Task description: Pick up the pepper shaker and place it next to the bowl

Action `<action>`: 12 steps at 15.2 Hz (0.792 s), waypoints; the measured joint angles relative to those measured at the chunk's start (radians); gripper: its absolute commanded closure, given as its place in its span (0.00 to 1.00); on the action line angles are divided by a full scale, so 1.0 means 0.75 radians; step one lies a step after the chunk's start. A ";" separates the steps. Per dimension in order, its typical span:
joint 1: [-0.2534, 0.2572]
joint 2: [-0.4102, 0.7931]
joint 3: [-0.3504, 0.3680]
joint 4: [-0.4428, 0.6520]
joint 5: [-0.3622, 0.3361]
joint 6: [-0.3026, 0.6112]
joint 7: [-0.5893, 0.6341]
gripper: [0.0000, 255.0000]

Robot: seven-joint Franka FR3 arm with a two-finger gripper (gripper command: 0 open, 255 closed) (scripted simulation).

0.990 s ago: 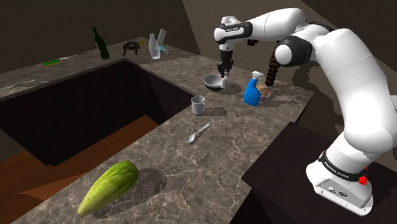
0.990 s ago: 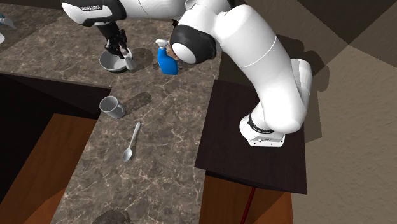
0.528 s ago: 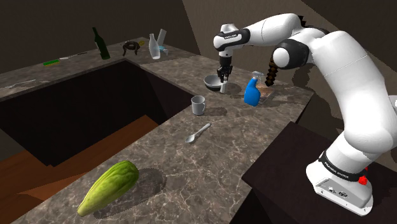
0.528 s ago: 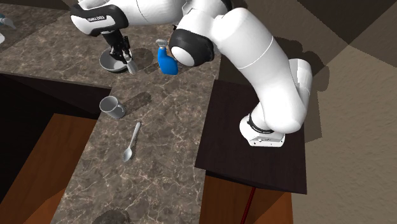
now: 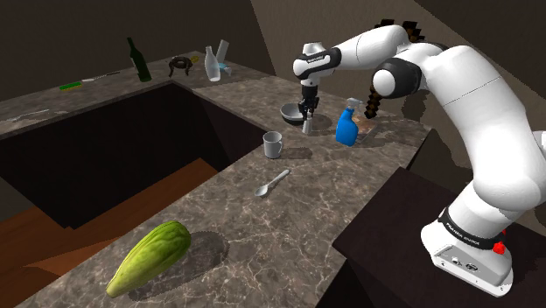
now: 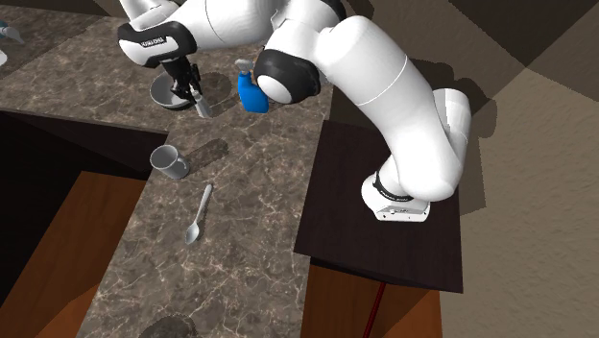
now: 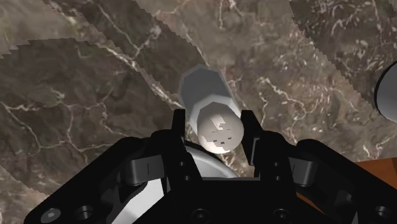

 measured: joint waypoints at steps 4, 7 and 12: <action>-0.001 0.003 0.000 0.001 0.000 0.003 -0.001 1.00; -0.001 0.004 0.000 0.001 0.000 0.003 -0.001 0.00; -0.001 0.004 0.000 0.001 0.000 0.003 -0.001 0.00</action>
